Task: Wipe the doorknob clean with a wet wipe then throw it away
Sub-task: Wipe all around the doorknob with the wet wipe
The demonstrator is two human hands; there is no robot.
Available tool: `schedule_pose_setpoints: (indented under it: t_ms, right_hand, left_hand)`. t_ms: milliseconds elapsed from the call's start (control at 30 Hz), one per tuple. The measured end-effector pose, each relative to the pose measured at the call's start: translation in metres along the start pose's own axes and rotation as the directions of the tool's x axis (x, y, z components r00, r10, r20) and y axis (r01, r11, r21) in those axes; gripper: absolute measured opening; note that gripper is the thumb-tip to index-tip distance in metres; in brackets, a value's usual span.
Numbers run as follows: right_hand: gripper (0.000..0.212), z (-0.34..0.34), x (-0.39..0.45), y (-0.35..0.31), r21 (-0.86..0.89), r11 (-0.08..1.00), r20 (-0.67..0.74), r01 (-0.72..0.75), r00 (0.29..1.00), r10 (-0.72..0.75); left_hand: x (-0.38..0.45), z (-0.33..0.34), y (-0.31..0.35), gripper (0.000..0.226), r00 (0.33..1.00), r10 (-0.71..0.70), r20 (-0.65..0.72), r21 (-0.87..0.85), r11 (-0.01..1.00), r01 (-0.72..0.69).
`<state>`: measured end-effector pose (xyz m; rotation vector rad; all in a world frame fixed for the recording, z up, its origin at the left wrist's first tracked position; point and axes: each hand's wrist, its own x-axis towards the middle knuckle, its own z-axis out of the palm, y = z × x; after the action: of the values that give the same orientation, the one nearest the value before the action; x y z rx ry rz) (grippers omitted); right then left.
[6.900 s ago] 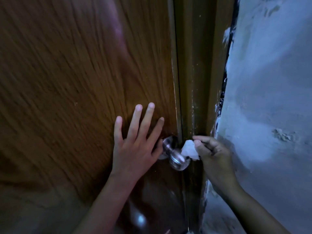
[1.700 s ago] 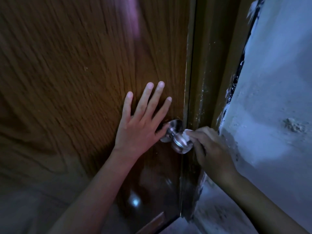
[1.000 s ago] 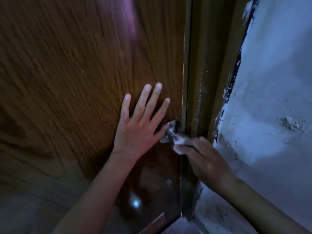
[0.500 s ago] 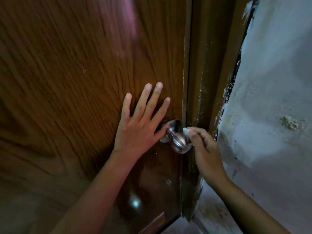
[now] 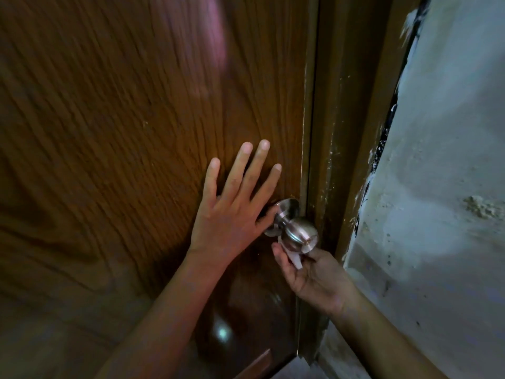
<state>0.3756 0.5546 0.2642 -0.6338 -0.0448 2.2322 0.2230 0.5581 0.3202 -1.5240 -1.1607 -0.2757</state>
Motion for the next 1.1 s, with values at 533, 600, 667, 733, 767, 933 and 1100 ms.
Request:
schedule_pose_setpoints:
  t_ms: [533,600,667,733,767,933,1100]
  right_hand:
    - [0.013,-0.027,-0.021,0.017,-0.797,-0.094,0.379,0.596,0.374,-0.847]
    - [0.009,-0.029,-0.02,0.02,-0.785,-0.263,0.505,0.562,0.332,-0.797]
    - [0.011,-0.029,-0.019,0.016,-0.77,-0.358,0.564,0.528,0.302,-0.769]
    - [0.011,-0.028,-0.019,0.011,-0.737,-0.467,0.634,0.489,0.261,-0.728]
    - [0.009,-0.029,-0.019,0.008,-0.716,-0.516,0.666,0.47,0.241,-0.706]
    - [0.007,-0.037,-0.017,0.006,-0.742,-0.49,0.638,0.458,0.257,-0.726]
    - [0.013,-0.041,-0.019,0.016,-0.784,-0.41,0.59,0.466,0.357,-0.724]
  left_hand:
    - [0.001,-0.001,0.001,0.056,1.0,-0.016,-0.016,-0.022,1.0,0.015]
    - [0.001,-0.002,0.0,0.056,1.0,-0.013,-0.002,-0.031,0.999,0.013]
    - [0.0,-0.002,0.0,0.057,1.0,-0.009,0.01,-0.03,0.999,0.009]
    - [0.0,-0.003,0.0,0.056,1.0,-0.004,0.011,-0.034,0.999,0.004]
    - [0.001,-0.003,0.0,0.056,1.0,-0.007,0.008,-0.043,0.999,0.007]
    - [0.002,-0.003,0.0,0.055,1.0,-0.01,-0.014,-0.04,0.999,0.009]
    - [0.0,0.0,0.0,0.058,1.0,0.001,-0.002,-0.02,1.0,-0.001]
